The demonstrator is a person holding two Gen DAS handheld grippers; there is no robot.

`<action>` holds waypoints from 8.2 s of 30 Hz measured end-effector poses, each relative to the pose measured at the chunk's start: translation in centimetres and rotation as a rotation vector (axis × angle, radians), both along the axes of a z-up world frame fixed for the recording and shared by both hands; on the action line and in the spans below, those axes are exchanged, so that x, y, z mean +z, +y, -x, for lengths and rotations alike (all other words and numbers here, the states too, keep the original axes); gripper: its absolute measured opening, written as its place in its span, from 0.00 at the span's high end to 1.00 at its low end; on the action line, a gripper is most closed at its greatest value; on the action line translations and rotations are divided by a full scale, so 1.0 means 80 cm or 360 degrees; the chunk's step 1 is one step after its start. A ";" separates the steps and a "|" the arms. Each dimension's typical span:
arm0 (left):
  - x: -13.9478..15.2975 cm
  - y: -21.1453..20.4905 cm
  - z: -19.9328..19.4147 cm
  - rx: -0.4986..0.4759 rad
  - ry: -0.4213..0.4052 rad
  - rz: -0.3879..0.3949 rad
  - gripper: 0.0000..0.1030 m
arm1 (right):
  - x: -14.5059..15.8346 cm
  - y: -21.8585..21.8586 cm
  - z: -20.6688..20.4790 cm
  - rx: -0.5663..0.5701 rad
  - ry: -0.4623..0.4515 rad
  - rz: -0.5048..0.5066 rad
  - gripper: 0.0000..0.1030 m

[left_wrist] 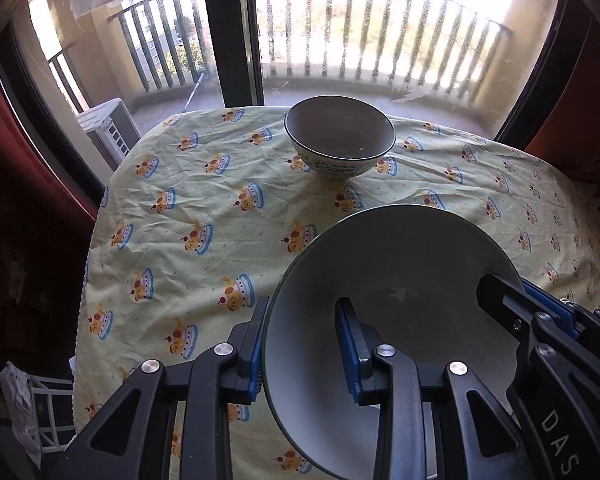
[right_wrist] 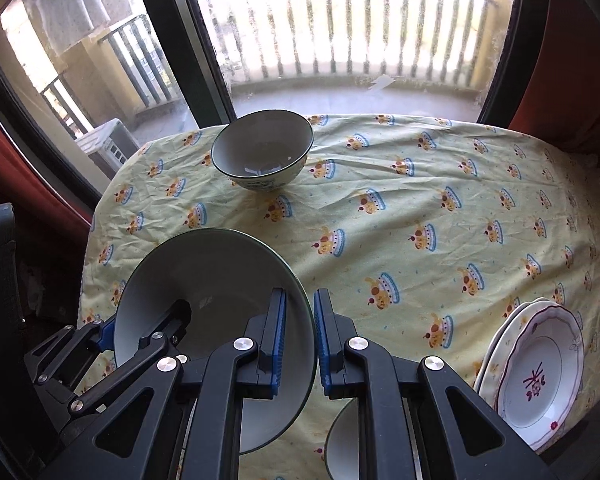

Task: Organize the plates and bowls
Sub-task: 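Lower the white bowl beside the plate stack and open both tools, then pull both tools back and reach toward the last white bowl, then close both tools on the rim of the last white bowl, then carry the last white bowl with both tools toward the placed bowls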

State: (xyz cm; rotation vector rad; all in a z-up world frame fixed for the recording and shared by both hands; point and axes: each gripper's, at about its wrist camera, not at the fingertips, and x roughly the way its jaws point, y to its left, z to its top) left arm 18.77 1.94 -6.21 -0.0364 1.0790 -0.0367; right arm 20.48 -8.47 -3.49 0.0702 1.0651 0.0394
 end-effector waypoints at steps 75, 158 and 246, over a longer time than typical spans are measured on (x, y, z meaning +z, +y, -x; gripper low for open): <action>-0.020 -0.101 0.062 0.0085 0.0048 0.0012 0.19 | -0.031 -0.114 0.068 0.0177 0.0041 0.0004 0.27; -0.076 0.016 -0.285 -0.0074 -0.0001 0.0004 0.80 | -0.091 0.011 -0.272 -0.0291 -0.0015 0.0080 0.84; 0.059 -0.104 0.014 0.0193 -0.0176 -0.0009 0.80 | 0.056 -0.121 0.017 0.0062 -0.0173 -0.0027 0.83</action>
